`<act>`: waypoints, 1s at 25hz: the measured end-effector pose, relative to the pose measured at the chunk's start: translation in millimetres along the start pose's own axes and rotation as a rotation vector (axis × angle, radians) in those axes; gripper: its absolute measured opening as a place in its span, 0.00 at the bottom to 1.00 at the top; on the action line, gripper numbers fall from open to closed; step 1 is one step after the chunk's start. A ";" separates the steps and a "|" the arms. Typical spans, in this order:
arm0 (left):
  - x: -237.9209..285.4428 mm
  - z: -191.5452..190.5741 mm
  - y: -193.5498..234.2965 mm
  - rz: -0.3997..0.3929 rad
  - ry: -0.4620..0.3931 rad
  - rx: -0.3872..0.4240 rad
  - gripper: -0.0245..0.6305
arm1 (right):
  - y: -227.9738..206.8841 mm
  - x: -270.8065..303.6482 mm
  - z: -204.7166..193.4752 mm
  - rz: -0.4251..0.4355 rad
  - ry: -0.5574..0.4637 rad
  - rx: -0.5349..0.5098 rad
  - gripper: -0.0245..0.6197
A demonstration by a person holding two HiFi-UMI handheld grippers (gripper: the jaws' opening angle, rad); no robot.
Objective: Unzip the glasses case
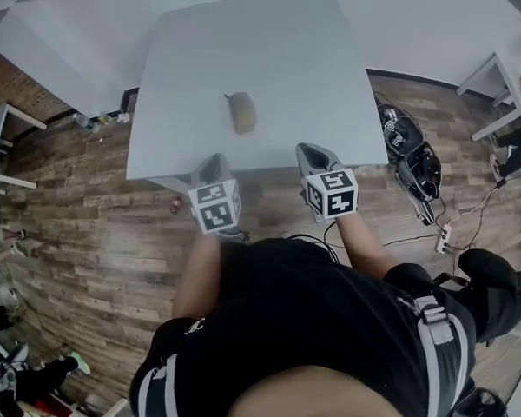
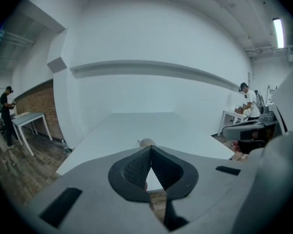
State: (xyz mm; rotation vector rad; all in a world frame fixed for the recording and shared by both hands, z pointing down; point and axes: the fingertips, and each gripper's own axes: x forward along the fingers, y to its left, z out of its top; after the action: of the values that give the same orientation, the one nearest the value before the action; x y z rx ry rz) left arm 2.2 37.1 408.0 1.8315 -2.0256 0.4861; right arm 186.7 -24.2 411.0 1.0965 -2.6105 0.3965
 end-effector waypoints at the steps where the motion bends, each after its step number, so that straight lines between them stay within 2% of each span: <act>1: 4.7 1.5 -1.9 0.011 0.007 0.001 0.03 | -7.2 5.2 1.3 0.013 0.005 0.018 0.05; 8: 41.1 7.2 18.8 0.064 0.054 -0.034 0.03 | -19.2 43.9 14.6 0.070 0.024 0.035 0.05; 12: 64.6 4.7 24.7 0.052 0.069 -0.040 0.03 | -25.2 63.1 12.7 0.068 0.046 0.031 0.05; 16: 108.7 14.2 45.7 0.024 0.082 -0.019 0.03 | -36.5 84.9 22.8 0.011 0.047 0.007 0.05; 21: 163.7 49.8 83.1 0.000 0.065 -0.024 0.03 | -62.1 113.1 46.4 -0.090 0.041 0.016 0.05; 25: 202.9 59.2 98.9 -0.059 0.083 -0.028 0.03 | -62.6 147.4 64.5 -0.128 0.049 0.005 0.05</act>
State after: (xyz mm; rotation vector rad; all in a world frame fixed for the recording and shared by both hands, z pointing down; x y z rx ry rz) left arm -116.9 -158.3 453.9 1.8183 -1.9085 0.5056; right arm 123.3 -184.8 413.3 1.2317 -2.4817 0.3959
